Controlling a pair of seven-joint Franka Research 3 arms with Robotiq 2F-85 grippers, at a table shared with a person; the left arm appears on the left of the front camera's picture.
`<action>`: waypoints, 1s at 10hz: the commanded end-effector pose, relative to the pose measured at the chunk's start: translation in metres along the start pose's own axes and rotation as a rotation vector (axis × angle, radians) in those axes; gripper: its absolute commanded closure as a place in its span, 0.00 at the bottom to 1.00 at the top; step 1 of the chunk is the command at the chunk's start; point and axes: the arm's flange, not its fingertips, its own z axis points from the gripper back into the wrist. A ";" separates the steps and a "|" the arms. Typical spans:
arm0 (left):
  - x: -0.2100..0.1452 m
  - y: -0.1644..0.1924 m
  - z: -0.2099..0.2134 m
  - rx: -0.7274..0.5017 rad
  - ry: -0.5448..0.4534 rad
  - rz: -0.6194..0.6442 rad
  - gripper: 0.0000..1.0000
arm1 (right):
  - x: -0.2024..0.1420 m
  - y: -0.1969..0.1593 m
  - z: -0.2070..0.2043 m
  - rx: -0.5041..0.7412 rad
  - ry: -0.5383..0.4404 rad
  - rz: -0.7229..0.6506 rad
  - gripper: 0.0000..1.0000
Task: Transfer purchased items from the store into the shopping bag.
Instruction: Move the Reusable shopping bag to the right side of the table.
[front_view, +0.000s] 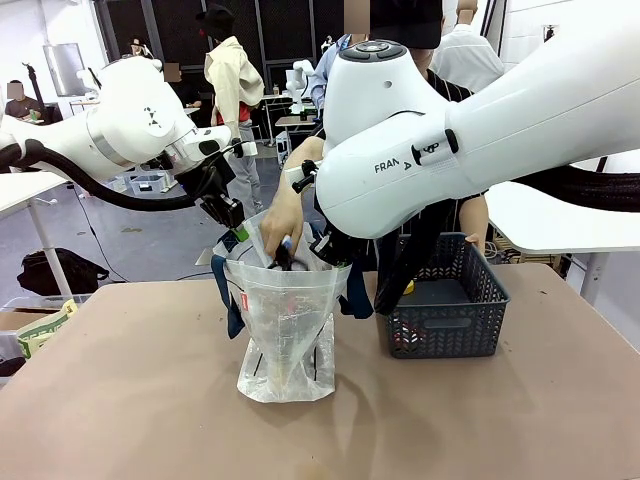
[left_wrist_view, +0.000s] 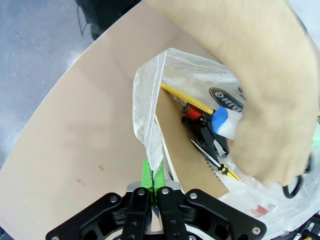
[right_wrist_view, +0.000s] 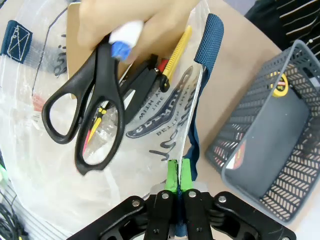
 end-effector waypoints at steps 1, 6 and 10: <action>-0.004 -0.001 0.002 0.015 -0.005 0.002 1.00 | -0.001 -0.001 0.001 0.007 -0.003 -0.001 1.00; -0.004 -0.001 0.002 0.015 -0.005 0.002 1.00 | -0.001 -0.001 0.001 0.007 -0.003 -0.001 1.00; -0.004 -0.001 0.002 0.015 -0.005 0.002 1.00 | -0.001 -0.001 0.001 0.007 -0.003 -0.001 1.00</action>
